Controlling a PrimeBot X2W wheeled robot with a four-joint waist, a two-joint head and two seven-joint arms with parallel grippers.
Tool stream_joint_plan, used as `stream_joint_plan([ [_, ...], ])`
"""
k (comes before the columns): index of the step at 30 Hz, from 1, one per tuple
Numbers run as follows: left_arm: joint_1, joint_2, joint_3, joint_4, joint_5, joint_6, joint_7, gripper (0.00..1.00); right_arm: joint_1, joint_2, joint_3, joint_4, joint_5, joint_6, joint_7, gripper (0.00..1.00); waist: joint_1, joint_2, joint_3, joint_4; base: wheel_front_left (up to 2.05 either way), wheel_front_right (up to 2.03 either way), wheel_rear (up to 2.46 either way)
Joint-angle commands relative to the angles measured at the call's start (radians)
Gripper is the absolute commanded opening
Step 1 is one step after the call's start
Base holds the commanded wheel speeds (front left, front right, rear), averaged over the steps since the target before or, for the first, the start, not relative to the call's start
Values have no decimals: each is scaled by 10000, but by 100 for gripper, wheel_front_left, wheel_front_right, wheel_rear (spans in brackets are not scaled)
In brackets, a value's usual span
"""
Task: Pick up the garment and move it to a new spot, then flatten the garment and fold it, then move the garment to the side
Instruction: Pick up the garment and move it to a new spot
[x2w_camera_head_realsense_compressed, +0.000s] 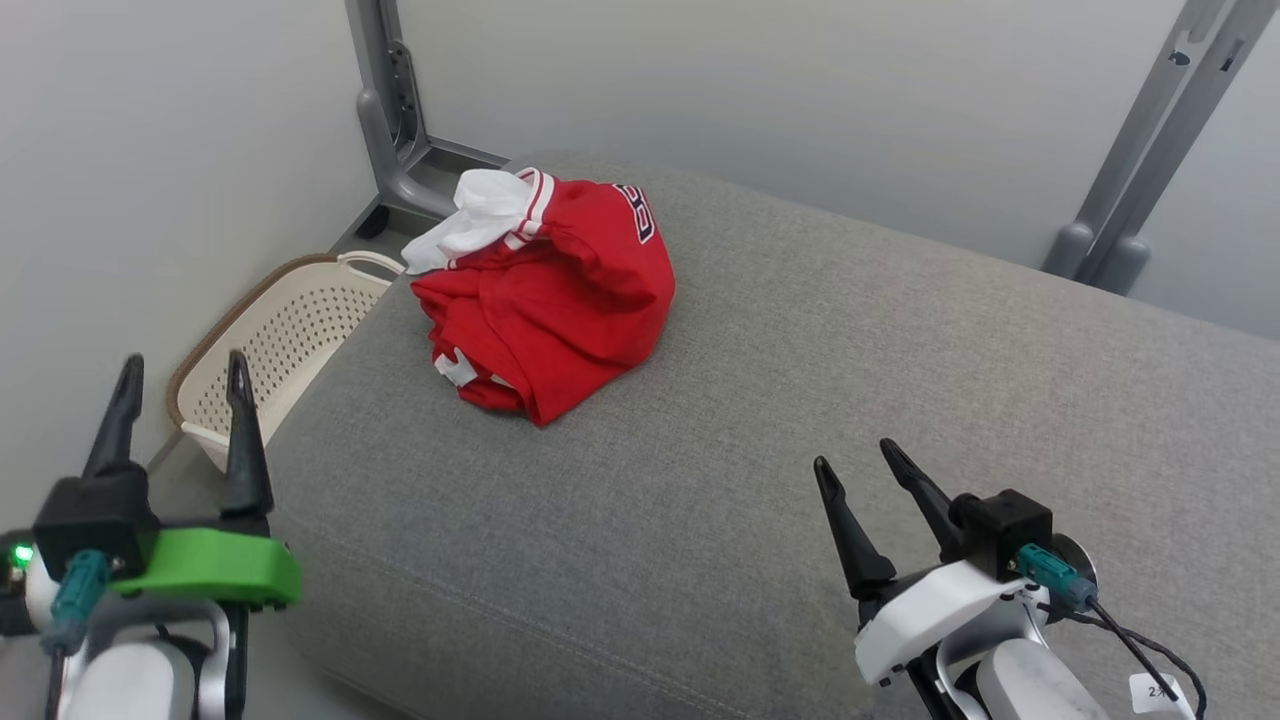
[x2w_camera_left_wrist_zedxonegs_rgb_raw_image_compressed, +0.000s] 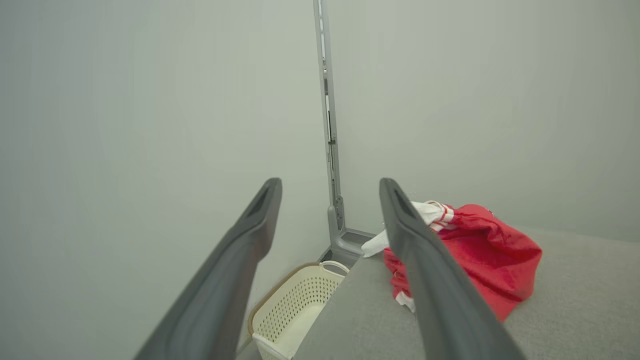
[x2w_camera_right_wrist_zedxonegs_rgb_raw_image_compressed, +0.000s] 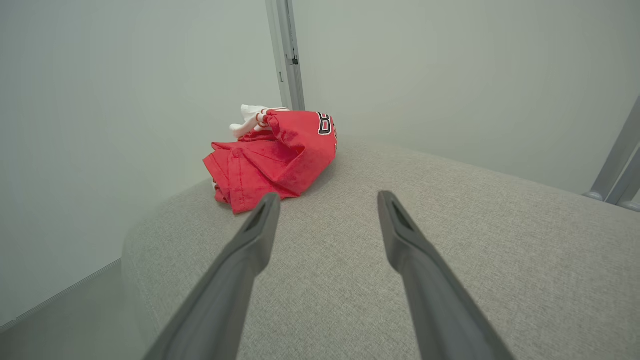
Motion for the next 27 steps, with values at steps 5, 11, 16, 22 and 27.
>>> stream_joint_plan([
  [5,-1641,214,-8,238,-178,-400,103,100,-33,-46,-49,-280,-139,1,118,100,0,0,266,-702,0,0,0],
  [11,-3200,334,124,1066,-446,-706,-47,100,-300,-46,-158,-605,-336,1,343,100,0,0,799,-1642,0,0,0],
  [16,-4446,514,236,1855,-643,-968,-102,100,-544,-48,-261,-906,-599,1,529,100,0,0,1353,-2376,0,0,0],
  [22,-5863,860,269,3170,-800,-1397,-9,100,-818,-46,-357,-1203,-772,1,600,100,0,0,2001,-3220,0,0,0],
  [27,-7145,1230,455,4760,-1099,-1729,58,100,-1108,-43,-469,-1493,-933,-1,664,100,0,0,2706,-3960,0,0,0],
])
